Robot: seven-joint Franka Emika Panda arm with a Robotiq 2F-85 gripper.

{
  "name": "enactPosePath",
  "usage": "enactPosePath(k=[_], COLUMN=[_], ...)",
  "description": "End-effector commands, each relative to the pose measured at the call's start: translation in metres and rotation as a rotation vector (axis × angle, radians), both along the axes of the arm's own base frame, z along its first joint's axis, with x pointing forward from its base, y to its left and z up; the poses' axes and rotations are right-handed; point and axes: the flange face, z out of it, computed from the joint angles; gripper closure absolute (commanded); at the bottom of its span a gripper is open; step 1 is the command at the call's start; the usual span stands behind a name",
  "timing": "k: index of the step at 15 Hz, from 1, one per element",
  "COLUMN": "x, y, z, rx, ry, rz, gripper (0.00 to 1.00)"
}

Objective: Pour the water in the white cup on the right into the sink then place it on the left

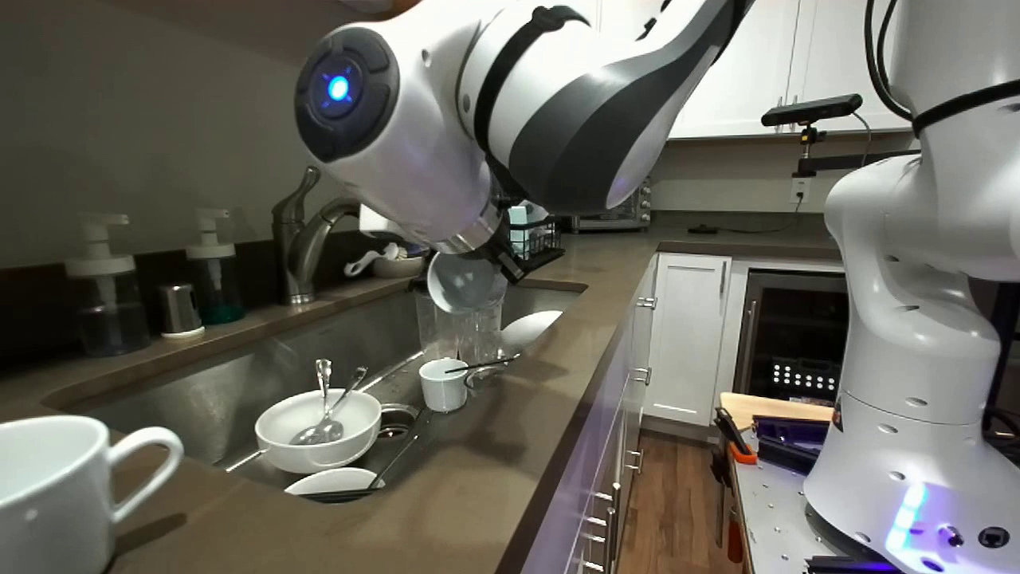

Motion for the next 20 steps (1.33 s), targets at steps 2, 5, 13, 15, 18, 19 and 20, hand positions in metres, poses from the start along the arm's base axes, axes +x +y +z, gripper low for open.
enactPosePath(k=[2,5,13,15,18,19,20], x=[-0.003,0.004,0.014,0.016,0.016,0.016,0.016], y=[0.022,0.033,0.043,0.043,0.042,0.042,0.042], z=[0.023,0.027,0.025,0.027,0.026,0.026,0.026], rx=[0.149,0.235,0.329,0.331,0.331,0.331,0.331], ry=[-0.033,-0.03,0.033,0.042,0.044,0.044,0.044], rz=[0.092,0.124,0.121,0.124,0.124,0.124,0.124], gripper=[0.96,0.96,0.85,0.85,0.85,0.85,0.85])
